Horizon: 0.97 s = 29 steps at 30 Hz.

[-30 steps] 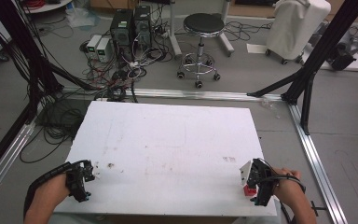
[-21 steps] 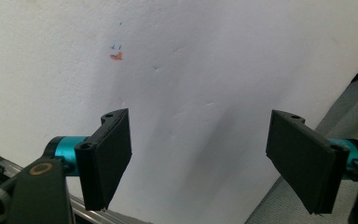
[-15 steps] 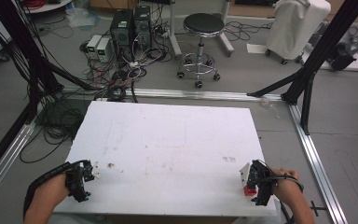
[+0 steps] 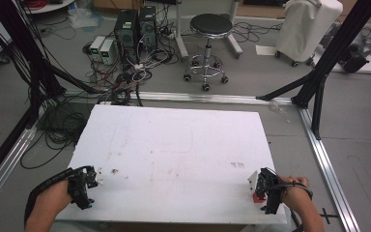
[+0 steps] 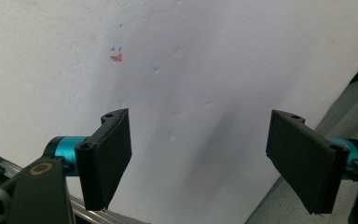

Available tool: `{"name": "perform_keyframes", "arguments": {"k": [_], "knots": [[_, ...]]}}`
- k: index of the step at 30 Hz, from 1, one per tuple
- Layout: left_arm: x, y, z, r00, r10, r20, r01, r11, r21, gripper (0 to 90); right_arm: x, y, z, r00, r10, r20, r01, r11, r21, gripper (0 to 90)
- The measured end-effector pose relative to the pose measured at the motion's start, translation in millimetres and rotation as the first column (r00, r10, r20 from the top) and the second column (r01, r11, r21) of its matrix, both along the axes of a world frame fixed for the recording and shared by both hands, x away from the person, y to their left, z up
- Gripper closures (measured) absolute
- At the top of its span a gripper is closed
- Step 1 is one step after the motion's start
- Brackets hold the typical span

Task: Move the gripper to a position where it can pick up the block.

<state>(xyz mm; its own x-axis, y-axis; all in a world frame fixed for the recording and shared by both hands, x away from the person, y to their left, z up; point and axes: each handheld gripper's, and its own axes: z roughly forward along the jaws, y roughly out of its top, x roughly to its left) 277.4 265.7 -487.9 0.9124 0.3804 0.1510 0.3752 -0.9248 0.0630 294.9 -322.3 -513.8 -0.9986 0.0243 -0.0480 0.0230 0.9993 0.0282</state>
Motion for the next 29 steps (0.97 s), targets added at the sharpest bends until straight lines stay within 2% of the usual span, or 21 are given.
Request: {"name": "perform_keyframes", "arguments": {"k": [15, 29], "knots": [[0.2, 0.1, -0.1, 1.0000, 0.001, -0.001, -0.001, 1.0000, -0.001, 22.5, 1.0, 1.4, -9.6, 0.9996, 0.023, -0.015, -0.023, 1.000, -0.003, 1.8], [0.0, 0.5, -0.4, 1.0000, 0.009, 0.001, -0.009, 0.9998, -0.016, 22.5, -0.5, 1.9, -6.9, 0.9997, 0.023, -0.013, -0.023, 1.000, 0.005, 1.8]]}}
